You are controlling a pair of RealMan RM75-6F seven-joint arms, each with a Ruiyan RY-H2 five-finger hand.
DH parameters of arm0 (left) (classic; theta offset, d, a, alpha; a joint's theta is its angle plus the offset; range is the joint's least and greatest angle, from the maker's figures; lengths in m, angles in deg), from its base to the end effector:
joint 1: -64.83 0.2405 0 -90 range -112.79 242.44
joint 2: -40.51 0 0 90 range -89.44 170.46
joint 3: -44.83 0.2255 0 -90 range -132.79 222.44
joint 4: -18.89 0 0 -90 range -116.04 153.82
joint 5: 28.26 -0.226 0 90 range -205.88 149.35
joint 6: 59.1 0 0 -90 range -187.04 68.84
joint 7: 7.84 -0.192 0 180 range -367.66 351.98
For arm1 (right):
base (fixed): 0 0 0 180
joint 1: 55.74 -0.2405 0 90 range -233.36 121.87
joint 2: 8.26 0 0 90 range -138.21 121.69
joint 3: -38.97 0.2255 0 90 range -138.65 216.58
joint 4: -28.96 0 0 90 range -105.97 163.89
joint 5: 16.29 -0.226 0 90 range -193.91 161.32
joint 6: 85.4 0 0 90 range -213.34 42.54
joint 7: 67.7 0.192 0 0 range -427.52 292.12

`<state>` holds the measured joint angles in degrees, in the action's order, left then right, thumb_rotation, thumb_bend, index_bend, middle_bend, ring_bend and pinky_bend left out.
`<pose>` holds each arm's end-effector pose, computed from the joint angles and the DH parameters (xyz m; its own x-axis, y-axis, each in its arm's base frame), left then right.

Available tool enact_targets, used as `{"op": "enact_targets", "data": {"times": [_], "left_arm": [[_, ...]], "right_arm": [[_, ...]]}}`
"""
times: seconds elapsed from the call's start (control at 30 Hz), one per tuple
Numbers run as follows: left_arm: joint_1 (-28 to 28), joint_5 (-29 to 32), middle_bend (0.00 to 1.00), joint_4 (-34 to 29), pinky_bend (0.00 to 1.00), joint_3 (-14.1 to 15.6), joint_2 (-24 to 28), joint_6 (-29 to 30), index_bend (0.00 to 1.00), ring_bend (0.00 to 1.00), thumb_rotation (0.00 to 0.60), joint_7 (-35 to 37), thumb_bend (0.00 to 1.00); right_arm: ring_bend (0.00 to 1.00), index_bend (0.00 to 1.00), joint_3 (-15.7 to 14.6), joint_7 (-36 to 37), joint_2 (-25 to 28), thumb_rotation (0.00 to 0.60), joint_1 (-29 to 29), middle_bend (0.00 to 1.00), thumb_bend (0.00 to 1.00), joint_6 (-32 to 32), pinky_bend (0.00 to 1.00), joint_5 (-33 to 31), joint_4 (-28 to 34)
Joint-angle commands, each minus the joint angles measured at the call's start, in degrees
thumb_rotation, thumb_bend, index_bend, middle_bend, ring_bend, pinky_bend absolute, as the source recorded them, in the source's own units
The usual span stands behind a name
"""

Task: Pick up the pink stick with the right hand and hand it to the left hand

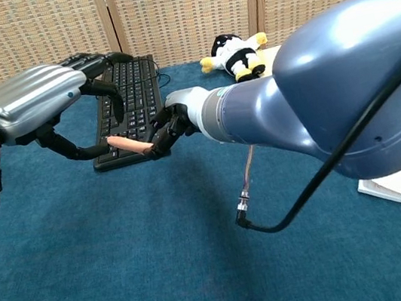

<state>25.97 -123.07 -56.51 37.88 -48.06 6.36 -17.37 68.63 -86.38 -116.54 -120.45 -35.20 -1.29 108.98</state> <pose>-0.0987 0.3480 -0.0285 0.5264 -0.0486 0.8489 0.6341 -0.6427 -0.4299 0.0344 -0.3743 -0.1384 -0.2676 -0.5836 0.7667 -0.9598 0.0916 -0.2652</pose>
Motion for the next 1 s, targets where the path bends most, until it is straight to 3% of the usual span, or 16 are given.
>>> {"op": "enact_targets", "data": {"times": [0.03,1.0], "left_arm": [[-0.6,0.5,0.0,0.7,0.0,0.0,-1.1,-0.5,0.47,0.0,0.6,-0.3,0.3],[-2.7,3.8,0.0,3.1,0.0,0.4,-5.8,-1.0,0.49,0.0,0.6,-3.5,0.34]], "right_arm": [[0.0,0.69,0.0,0.2,0.1,0.6,0.0,0.17,0.62,0.1,0.05,0.0,0.1],[0.0,0.69,-1.3,1.2,2.7,0.6,-0.2,0.16,0.63,-0.5,0.05,-1.0,2.1]]}}
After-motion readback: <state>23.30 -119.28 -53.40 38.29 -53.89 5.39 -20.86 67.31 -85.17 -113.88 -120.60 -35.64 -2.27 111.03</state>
